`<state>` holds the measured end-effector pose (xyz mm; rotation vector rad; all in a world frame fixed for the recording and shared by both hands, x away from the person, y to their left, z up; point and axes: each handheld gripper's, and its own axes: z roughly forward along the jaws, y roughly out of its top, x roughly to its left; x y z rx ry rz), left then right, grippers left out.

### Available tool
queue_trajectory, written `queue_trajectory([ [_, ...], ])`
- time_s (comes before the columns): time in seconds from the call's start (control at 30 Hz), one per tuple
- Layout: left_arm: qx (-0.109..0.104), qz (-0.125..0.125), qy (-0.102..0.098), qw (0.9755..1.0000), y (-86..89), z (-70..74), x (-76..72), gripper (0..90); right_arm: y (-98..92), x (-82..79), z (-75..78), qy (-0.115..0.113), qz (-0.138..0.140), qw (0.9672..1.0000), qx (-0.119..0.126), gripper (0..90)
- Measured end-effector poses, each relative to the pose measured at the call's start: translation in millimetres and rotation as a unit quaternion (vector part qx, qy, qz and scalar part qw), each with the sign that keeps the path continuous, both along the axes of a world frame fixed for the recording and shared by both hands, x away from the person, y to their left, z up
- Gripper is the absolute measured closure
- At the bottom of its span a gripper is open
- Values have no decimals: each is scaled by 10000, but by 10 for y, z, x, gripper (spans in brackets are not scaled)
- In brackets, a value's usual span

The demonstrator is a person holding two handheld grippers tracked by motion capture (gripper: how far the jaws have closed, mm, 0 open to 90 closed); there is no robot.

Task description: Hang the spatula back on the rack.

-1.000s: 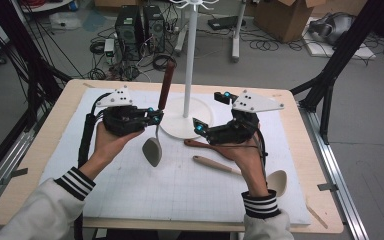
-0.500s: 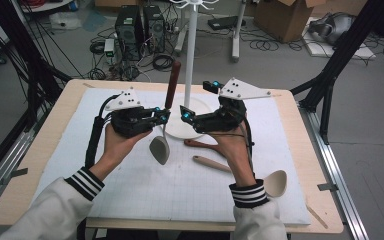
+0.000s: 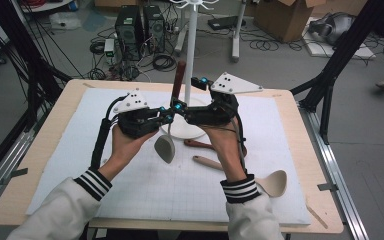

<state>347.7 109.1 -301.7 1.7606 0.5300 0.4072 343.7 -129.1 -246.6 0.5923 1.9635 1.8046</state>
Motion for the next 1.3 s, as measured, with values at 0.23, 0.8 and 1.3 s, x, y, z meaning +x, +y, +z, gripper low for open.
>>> queue_trajectory([
  [0.23,21,43,-64,10000,-33,-10,-14,845,23,12,18,59,-45,10000,23,287],
  [0.8,87,-7,-159,9998,-95,-20,-42,845,31,-8,39,127,-151,9997,153,638],
  [1.3,-9,-43,-209,9998,-111,-34,-54,845,12,27,30,403,-71,9981,462,722],
])
